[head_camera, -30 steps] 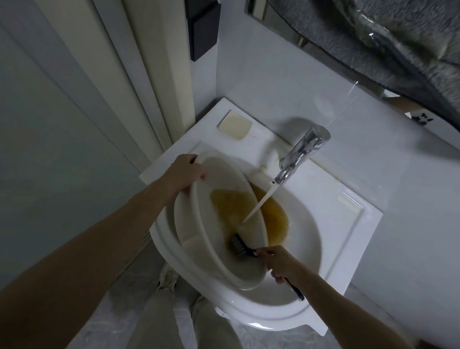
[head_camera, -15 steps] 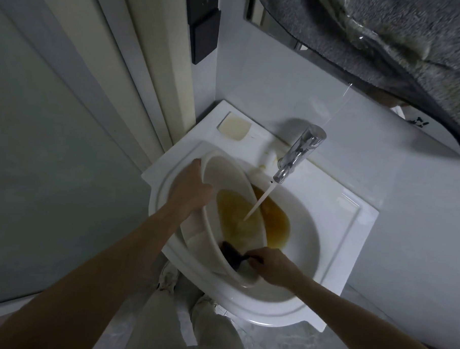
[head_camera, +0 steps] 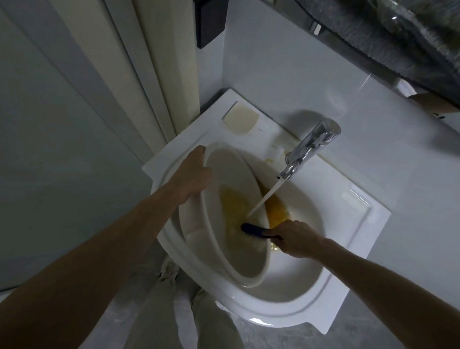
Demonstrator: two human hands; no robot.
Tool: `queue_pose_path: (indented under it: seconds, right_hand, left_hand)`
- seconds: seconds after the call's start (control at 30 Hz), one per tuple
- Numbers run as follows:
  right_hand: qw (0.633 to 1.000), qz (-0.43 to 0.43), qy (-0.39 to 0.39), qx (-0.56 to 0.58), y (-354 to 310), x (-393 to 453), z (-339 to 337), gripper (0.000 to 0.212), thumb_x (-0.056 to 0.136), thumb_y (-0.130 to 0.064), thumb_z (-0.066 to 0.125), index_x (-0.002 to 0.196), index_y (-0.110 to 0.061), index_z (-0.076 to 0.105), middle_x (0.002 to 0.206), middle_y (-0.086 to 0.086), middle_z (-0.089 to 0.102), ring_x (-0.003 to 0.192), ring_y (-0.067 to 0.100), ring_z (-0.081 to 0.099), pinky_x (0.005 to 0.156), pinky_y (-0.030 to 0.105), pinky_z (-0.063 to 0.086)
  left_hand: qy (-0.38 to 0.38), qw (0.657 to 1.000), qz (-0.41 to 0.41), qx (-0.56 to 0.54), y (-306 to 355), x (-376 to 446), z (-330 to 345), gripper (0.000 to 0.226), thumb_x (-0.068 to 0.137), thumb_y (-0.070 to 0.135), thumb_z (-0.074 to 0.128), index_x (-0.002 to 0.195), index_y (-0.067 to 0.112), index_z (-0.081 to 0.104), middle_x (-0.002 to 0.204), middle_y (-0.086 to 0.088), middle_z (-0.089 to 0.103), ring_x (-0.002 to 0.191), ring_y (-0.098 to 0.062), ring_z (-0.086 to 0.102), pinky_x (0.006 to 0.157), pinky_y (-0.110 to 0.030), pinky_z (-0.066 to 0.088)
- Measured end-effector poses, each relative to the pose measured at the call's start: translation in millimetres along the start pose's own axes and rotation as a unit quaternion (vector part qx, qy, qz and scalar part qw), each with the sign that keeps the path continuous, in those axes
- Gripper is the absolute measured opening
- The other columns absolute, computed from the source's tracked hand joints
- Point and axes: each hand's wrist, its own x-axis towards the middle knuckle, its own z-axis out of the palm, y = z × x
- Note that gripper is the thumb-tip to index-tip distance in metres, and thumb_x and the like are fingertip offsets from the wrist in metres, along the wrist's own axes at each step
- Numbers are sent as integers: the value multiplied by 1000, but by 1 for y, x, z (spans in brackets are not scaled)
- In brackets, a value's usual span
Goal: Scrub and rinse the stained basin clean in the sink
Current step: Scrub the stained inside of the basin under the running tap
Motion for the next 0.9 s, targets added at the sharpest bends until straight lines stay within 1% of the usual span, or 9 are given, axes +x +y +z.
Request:
queue_pose_path:
  seconds: [0.07, 0.17, 0.23, 0.37, 0.47, 0.53, 0.67, 0.8, 0.9]
  right_hand:
    - [997, 36, 34, -62, 5, 16, -4, 52, 103, -28, 36, 145, -56, 27, 100, 1, 65, 69, 23, 60, 65, 35, 55]
    - [987, 84, 107, -81, 2, 29, -14, 64, 100, -21, 40, 150, -54, 17, 118, 3, 58, 56, 21, 48, 51, 31, 43]
    - [993, 66, 92, -17, 1, 24, -10, 61, 102, -25, 38, 147, -59, 17, 112, -2, 56, 63, 22, 53, 55, 30, 44]
    - [998, 26, -48, 8, 6, 17, -10, 43, 103, -33, 36, 141, -53, 41, 106, -5, 65, 86, 17, 60, 68, 23, 43]
    - [996, 58, 65, -4, 7, 27, -24, 47, 105, -37, 29, 139, -68, 23, 100, -8, 59, 72, 21, 58, 61, 29, 48]
    - [993, 65, 91, 29, 3, 29, -22, 47, 105, -36, 30, 138, -68, 25, 100, -11, 50, 72, 24, 61, 61, 32, 51]
    - [984, 41, -97, 145, 2, 16, 3, 35, 100, -30, 46, 129, -45, 60, 120, -11, 67, 103, 15, 62, 86, 27, 51]
    - [986, 141, 60, 69, 4, 12, 4, 37, 102, -30, 37, 131, -44, 57, 108, -10, 70, 84, 16, 66, 63, 23, 47]
    - [983, 101, 4, 152, -10, 12, 11, 33, 103, -28, 44, 129, -35, 62, 107, -12, 68, 87, 14, 62, 67, 19, 43]
  left_hand:
    - [-10, 1000, 2, 13, 2, 2, 1, 44, 88, 2, 50, 131, 13, 47, 111, -9, 57, 94, -26, 56, 65, -31, 43]
    - [-28, 999, -8, 33, 4, 3, -4, 41, 89, 0, 50, 128, 14, 44, 101, -5, 53, 85, -20, 52, 60, -28, 40]
    - [-31, 999, -15, 30, 4, 4, -9, 41, 87, -3, 49, 124, 13, 44, 93, -1, 50, 77, -14, 48, 57, -27, 38]
    - [-30, 999, -16, 23, 6, 6, -8, 42, 85, -5, 49, 125, 10, 47, 100, -5, 53, 77, -14, 48, 56, -27, 38]
    - [-37, 999, -14, 25, 5, 5, -6, 41, 86, -3, 48, 124, 10, 47, 106, -9, 54, 83, -19, 51, 57, -28, 40]
    - [-31, 999, -12, 25, 3, 6, -8, 40, 85, -4, 48, 122, 12, 47, 99, -5, 54, 86, -22, 52, 58, -28, 39]
    - [-8, 1000, -14, 12, 1, 9, -9, 36, 82, -8, 50, 113, 11, 51, 86, 1, 50, 73, -14, 48, 55, -27, 38]
    - [-8, 1000, -3, -5, 4, 9, -3, 34, 83, -8, 48, 112, 11, 51, 85, 0, 50, 71, -14, 48, 53, -28, 38]
    - [-2, 999, -6, -32, 2, 8, -1, 35, 82, -12, 47, 110, 10, 53, 82, -1, 50, 67, -16, 47, 50, -27, 35]
